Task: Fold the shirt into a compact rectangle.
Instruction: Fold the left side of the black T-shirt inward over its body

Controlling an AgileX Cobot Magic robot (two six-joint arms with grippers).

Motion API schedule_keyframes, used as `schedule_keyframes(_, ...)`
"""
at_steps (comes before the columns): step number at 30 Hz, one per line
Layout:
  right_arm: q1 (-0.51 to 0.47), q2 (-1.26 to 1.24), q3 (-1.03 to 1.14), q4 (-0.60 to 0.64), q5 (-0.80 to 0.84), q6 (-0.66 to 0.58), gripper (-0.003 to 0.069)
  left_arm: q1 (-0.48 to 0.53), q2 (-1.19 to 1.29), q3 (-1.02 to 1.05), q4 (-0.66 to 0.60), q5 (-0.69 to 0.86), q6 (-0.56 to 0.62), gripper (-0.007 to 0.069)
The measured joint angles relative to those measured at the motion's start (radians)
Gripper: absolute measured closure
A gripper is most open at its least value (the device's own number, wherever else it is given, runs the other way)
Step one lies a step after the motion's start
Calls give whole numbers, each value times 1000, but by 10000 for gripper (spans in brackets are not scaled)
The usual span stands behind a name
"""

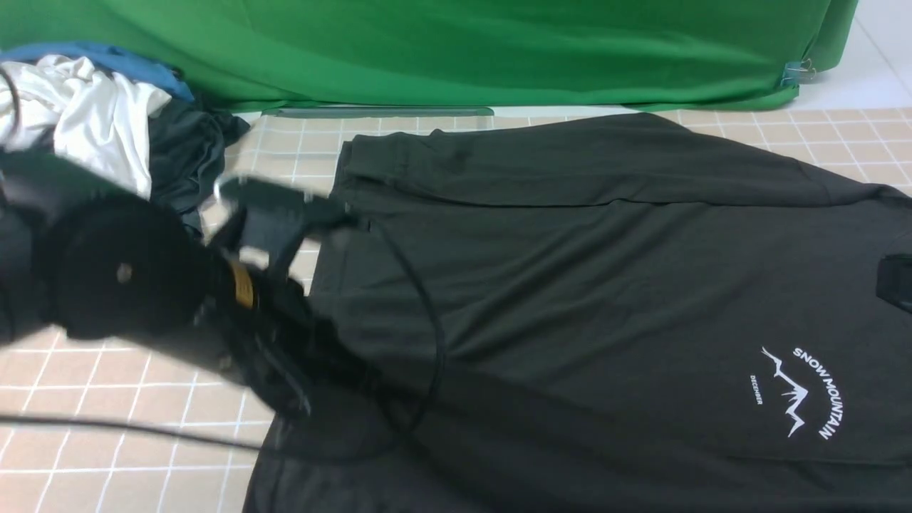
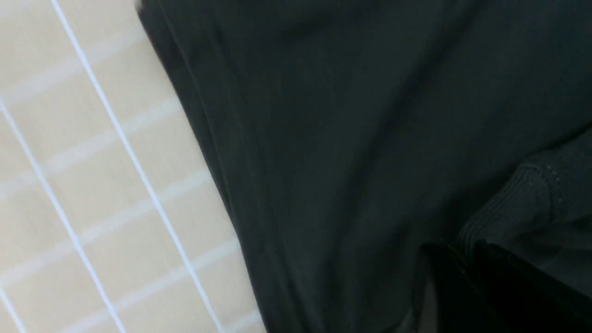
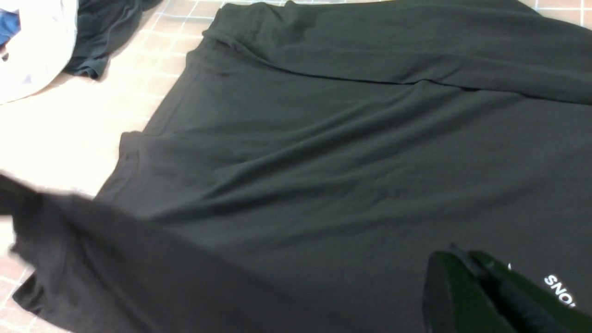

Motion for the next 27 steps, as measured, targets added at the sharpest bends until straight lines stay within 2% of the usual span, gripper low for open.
schedule_keyframes(6,0,0,0,0,-1,1,612,5,92,-148,139,7,-35,590)
schedule_keyframes(11,0,0,0,0,-1,1,605,54,182,-230,152,10,-36,590)
schedule_keyframes(16,0,0,0,0,-1,11,597,144,297,-316,172,5,-24,590)
schedule_keyframes(27,0,0,0,0,0,31,573,163,405,-343,192,-50,9,580)
